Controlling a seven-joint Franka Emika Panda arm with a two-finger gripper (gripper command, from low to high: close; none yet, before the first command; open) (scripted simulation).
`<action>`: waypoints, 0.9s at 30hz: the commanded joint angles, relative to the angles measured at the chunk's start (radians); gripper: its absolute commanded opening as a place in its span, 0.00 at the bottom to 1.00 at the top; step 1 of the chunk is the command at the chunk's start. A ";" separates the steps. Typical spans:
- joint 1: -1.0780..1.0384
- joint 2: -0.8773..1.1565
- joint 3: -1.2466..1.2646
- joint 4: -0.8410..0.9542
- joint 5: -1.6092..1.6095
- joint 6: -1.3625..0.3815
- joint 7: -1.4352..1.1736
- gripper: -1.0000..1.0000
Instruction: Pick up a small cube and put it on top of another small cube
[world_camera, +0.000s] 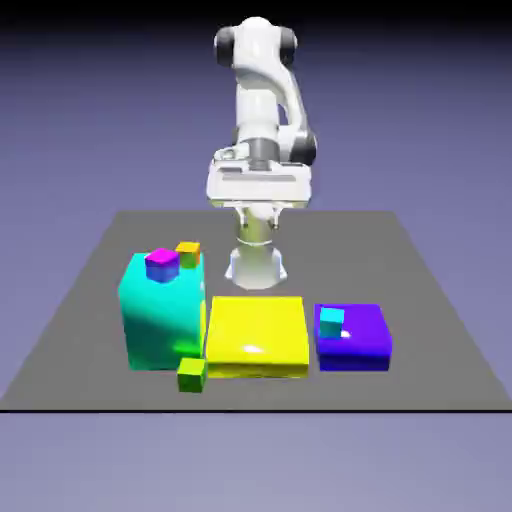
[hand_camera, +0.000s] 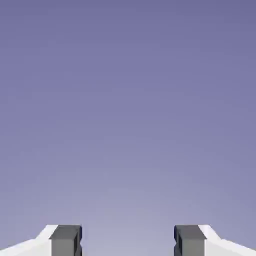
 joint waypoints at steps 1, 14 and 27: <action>0.008 0.036 -0.018 0.029 0.009 -0.036 -0.009 0.50; 0.118 0.507 -0.251 0.405 0.125 -0.500 -0.131 0.50; 0.228 0.979 -0.484 0.781 0.242 -0.964 -0.252 0.50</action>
